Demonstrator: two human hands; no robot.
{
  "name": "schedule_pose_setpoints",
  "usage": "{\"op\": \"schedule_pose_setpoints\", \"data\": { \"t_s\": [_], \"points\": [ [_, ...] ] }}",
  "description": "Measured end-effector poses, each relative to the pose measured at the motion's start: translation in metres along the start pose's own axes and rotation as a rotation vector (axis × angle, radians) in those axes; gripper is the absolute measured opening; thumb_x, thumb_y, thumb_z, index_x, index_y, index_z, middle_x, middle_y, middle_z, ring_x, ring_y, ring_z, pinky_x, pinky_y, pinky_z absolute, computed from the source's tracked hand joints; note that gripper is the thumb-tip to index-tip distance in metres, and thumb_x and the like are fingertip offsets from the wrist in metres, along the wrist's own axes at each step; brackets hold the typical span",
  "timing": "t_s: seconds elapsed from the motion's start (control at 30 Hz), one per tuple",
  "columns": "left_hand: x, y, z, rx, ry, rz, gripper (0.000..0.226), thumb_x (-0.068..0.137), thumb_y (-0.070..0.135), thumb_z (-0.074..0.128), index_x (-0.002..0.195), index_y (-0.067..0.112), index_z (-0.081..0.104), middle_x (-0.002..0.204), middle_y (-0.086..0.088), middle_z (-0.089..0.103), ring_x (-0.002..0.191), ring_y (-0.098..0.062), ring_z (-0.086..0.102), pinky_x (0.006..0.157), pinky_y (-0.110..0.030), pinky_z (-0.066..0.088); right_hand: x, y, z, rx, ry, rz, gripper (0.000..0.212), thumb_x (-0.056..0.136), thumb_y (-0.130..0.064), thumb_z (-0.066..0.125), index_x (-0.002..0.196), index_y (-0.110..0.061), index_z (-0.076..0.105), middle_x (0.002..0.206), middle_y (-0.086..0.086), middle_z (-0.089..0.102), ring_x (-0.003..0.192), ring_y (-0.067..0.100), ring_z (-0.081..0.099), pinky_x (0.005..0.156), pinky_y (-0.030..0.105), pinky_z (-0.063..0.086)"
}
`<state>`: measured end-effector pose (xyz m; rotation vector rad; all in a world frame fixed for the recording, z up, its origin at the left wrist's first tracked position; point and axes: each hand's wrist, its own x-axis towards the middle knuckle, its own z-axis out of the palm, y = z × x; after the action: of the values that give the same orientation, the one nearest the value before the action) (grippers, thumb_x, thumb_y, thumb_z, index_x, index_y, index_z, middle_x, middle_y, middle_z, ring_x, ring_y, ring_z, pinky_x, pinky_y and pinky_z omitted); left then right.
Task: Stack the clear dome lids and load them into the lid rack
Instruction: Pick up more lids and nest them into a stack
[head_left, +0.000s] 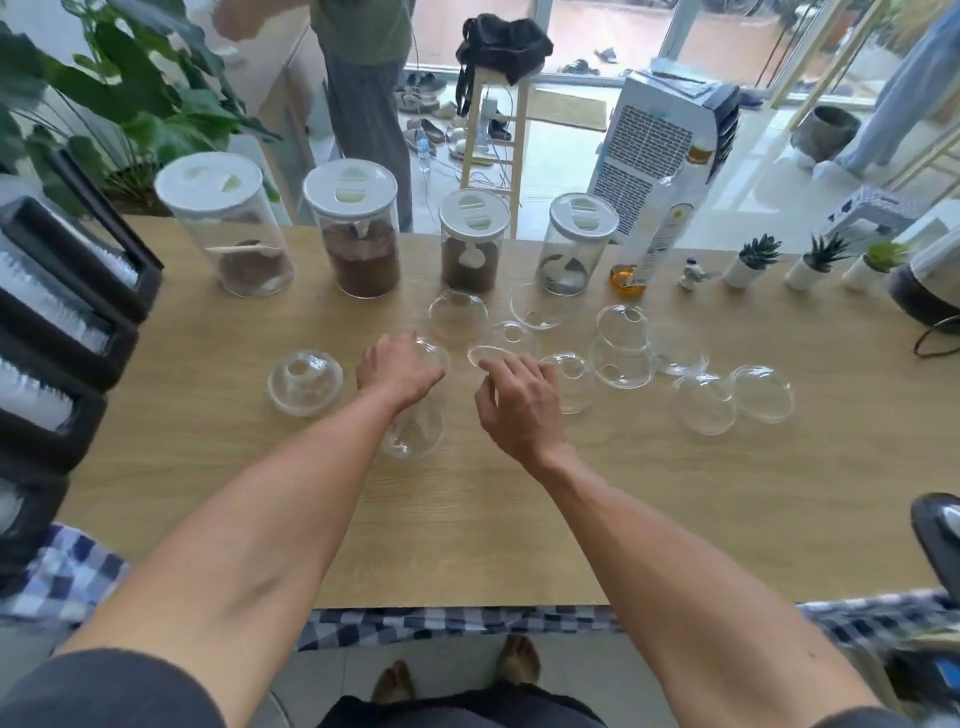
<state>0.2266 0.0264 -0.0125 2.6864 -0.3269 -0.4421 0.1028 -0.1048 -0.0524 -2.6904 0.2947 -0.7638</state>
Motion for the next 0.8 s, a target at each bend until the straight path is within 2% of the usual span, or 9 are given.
{"op": "schedule_pose_setpoints", "data": {
  "t_s": [0.1, 0.17, 0.3, 0.37, 0.43, 0.5, 0.63, 0.8],
  "points": [
    [-0.002, 0.0, -0.015, -0.066, 0.086, -0.004, 0.072, 0.078, 0.051, 0.07, 0.142, 0.024, 0.054, 0.135, -0.017, 0.057, 0.124, -0.039, 0.057, 0.1, -0.042, 0.049, 0.032, -0.013, -0.013, 0.325, 0.046, 0.207, 0.026, 0.093, -0.012, 0.058, 0.114, -0.012, 0.073, 0.101, 0.004, 0.077, 0.092, 0.023, 0.068, 0.086, 0.041, 0.05],
    [-0.003, -0.006, -0.03, -0.094, 0.165, -0.015, 0.075, 0.075, 0.051, 0.071, 0.143, 0.027, 0.053, 0.134, -0.016, 0.057, 0.122, -0.039, 0.058, 0.099, -0.042, 0.049, 0.054, -0.022, -0.017, 0.531, 0.01, 0.398, 0.023, 0.098, -0.014, 0.059, 0.116, -0.013, 0.072, 0.092, 0.002, 0.075, 0.086, 0.02, 0.067, 0.082, 0.036, 0.053],
    [-0.005, -0.036, -0.058, -0.094, 0.274, -0.08, 0.079, 0.074, 0.053, 0.075, 0.142, 0.022, 0.051, 0.132, -0.015, 0.06, 0.122, -0.038, 0.058, 0.1, -0.044, 0.048, 0.086, -0.037, -0.006, 0.789, -0.002, 0.633, 0.017, 0.098, -0.017, 0.061, 0.106, -0.021, 0.075, 0.089, -0.003, 0.073, 0.088, 0.02, 0.069, 0.081, 0.037, 0.059],
    [-0.007, -0.056, -0.066, -0.112, 0.292, -0.124, 0.076, 0.072, 0.054, 0.076, 0.135, 0.018, 0.054, 0.131, -0.012, 0.063, 0.121, -0.036, 0.059, 0.099, -0.043, 0.049, 0.094, -0.046, 0.002, 0.919, -0.013, 0.736, 0.015, 0.098, -0.015, 0.062, 0.105, -0.02, 0.075, 0.089, -0.006, 0.072, 0.085, 0.015, 0.068, 0.076, 0.029, 0.058],
    [-0.01, -0.075, -0.069, -0.123, 0.293, -0.152, 0.074, 0.07, 0.055, 0.076, 0.131, 0.019, 0.055, 0.13, -0.01, 0.064, 0.121, -0.035, 0.059, 0.097, -0.042, 0.049, 0.1, -0.055, 0.01, 1.022, -0.029, 0.806, 0.013, 0.099, -0.014, 0.064, 0.102, -0.021, 0.074, 0.092, -0.002, 0.073, 0.081, 0.011, 0.065, 0.07, 0.025, 0.054],
    [-0.013, -0.09, -0.069, -0.124, 0.282, -0.166, 0.075, 0.07, 0.055, 0.076, 0.133, 0.019, 0.055, 0.131, -0.009, 0.063, 0.122, -0.034, 0.058, 0.097, -0.041, 0.05, 0.103, -0.063, 0.017, 1.118, -0.065, 0.857, 0.013, 0.1, -0.012, 0.063, 0.1, -0.023, 0.07, 0.099, 0.005, 0.072, 0.078, 0.011, 0.065, 0.068, 0.029, 0.056],
    [-0.019, -0.113, -0.056, -0.15, 0.253, -0.195, 0.075, 0.075, 0.054, 0.075, 0.138, 0.019, 0.054, 0.134, -0.01, 0.063, 0.124, -0.034, 0.057, 0.097, -0.04, 0.049, 0.105, -0.078, 0.03, 1.248, -0.153, 0.954, 0.018, 0.101, -0.005, 0.058, 0.098, -0.021, 0.065, 0.081, 0.002, 0.067, 0.071, 0.013, 0.06, 0.077, 0.038, 0.058],
    [-0.022, -0.129, -0.041, -0.223, 0.225, -0.184, 0.074, 0.079, 0.052, 0.076, 0.142, 0.02, 0.053, 0.138, -0.008, 0.061, 0.127, -0.031, 0.056, 0.096, -0.038, 0.047, 0.107, -0.096, 0.042, 1.242, -0.253, 0.972, 0.018, 0.099, 0.003, 0.057, 0.096, -0.013, 0.064, 0.073, 0.006, 0.061, 0.062, 0.013, 0.057, 0.073, 0.036, 0.059]
  ]
}}
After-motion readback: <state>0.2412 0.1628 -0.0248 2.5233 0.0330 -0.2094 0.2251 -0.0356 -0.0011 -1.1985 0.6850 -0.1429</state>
